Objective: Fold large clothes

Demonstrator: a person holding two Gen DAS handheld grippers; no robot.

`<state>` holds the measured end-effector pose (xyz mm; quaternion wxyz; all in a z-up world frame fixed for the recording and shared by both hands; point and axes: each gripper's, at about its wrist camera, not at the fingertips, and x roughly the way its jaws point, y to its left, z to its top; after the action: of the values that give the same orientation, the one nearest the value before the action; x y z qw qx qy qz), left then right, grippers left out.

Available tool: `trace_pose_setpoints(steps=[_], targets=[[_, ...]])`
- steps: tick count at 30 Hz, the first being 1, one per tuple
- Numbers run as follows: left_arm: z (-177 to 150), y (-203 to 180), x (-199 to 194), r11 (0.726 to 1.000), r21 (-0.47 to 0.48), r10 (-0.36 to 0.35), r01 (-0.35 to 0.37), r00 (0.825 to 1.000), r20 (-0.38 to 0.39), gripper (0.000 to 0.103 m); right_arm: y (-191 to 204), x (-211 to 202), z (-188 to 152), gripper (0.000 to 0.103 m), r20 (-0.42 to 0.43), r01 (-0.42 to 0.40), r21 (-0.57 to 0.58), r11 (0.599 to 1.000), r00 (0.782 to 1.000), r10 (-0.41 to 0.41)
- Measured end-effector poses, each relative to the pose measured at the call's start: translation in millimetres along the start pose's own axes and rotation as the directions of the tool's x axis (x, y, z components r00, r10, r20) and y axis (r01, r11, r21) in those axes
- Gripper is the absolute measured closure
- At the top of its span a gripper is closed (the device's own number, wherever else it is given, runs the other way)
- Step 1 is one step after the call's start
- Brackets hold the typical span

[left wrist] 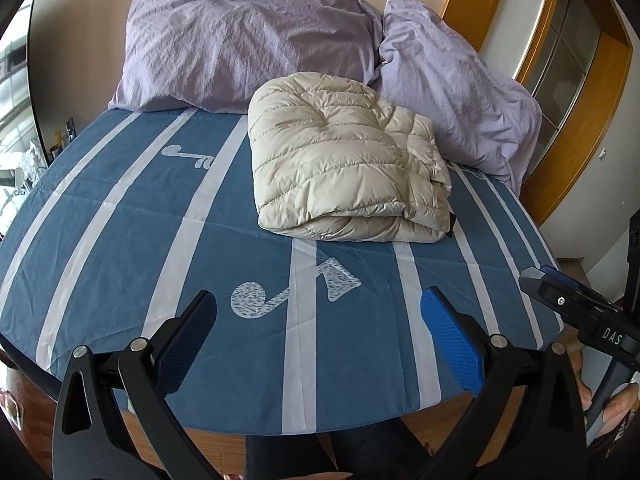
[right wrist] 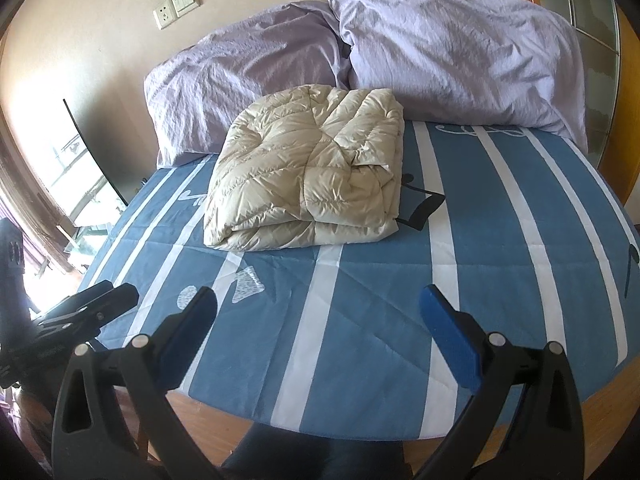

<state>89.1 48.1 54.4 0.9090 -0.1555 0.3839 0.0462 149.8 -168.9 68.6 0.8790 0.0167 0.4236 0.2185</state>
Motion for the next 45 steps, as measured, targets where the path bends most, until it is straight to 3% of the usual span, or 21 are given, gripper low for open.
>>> trace_pose_setpoints(steps=[45], targets=[[2.9,-3.9,11.7,1.000,-0.005,-0.025,0.025,0.999,-0.021,0.001,1.3,9.6,-1.7,0.002,-0.030,-0.044,0.021,0.999,0.999,0.045]])
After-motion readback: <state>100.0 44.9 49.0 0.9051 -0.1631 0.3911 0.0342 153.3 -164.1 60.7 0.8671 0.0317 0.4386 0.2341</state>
